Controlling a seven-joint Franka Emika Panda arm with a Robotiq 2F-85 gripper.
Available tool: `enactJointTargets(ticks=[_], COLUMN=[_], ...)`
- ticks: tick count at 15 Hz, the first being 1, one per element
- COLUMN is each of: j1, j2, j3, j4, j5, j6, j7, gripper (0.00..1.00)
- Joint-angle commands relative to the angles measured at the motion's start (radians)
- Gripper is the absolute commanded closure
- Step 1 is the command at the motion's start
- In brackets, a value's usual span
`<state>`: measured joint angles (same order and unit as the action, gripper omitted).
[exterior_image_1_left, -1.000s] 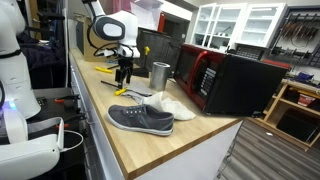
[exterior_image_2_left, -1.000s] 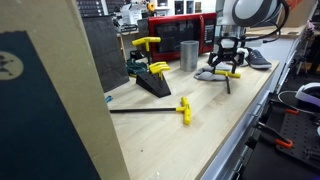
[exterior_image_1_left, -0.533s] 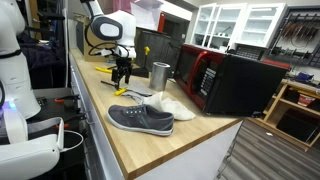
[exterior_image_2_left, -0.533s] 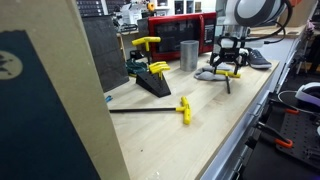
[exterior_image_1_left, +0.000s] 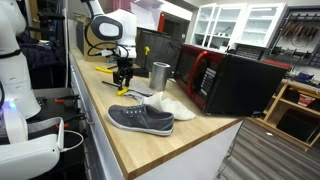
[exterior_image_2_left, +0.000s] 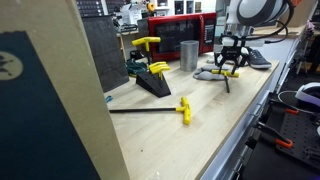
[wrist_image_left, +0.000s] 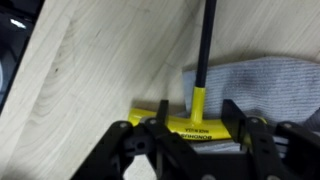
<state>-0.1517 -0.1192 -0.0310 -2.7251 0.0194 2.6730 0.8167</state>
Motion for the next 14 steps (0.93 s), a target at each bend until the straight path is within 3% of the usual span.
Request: enactJointTargets(ticks=[1,5,10,14], j1=[-0.012,-0.012,-0.019,-0.034], j2=[-0.025,-0.061,-0.145,-0.168], j3=[-0.01,-0.01,-0.007,0.005], j4=[-0.026,-0.042,-0.083,-0.047], j5=[-0.015,-0.011,-0.013,-0.03], j6=[0.025,0.008,-0.015,-0.032], j7=[0.027,0.015,-0.007,-0.006], gripper=[0.73,0.99,0.97,0.97])
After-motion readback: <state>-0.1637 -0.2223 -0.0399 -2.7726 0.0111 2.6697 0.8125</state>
